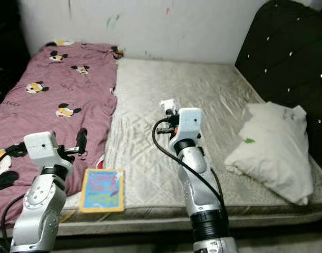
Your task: Clean up the room
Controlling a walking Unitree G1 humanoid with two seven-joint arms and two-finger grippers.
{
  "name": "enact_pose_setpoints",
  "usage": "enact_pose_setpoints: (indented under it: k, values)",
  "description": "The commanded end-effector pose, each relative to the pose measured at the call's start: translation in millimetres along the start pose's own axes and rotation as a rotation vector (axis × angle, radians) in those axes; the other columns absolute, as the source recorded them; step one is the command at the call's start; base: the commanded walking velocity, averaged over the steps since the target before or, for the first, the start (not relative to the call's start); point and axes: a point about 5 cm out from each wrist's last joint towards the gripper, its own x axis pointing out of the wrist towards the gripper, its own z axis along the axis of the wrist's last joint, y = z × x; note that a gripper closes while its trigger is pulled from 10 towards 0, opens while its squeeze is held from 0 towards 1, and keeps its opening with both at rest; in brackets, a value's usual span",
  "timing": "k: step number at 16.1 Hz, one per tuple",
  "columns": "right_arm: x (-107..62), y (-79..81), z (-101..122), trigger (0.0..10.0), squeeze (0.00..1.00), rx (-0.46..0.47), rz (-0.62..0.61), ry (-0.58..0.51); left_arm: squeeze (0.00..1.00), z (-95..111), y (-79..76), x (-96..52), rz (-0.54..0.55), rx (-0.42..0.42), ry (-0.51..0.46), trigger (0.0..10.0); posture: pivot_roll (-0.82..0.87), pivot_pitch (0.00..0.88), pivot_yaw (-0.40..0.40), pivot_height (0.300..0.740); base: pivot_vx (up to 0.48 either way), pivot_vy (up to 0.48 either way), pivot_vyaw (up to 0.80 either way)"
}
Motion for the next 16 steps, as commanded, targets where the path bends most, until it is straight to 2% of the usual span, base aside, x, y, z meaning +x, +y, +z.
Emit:
enact_pose_setpoints:
  k: [1,16]
  values:
    - [-1.4,-10.8,-0.8,10.0,0.00,-0.010,-0.027,0.005,0.00,0.8,-10.1,1.7,-0.030,-0.009,-0.003,10.0,-0.03,0.000,-0.064,0.740,0.000,0.480,0.00]
    - [-1.1,-8.1,-5.9,10.0,0.00,-0.011,-0.005,0.025,0.00,1.4,-13.9,3.4,-0.048,-0.020,-0.012,10.0,-0.04,0.000,-0.065,0.740,0.000,0.480,0.00]
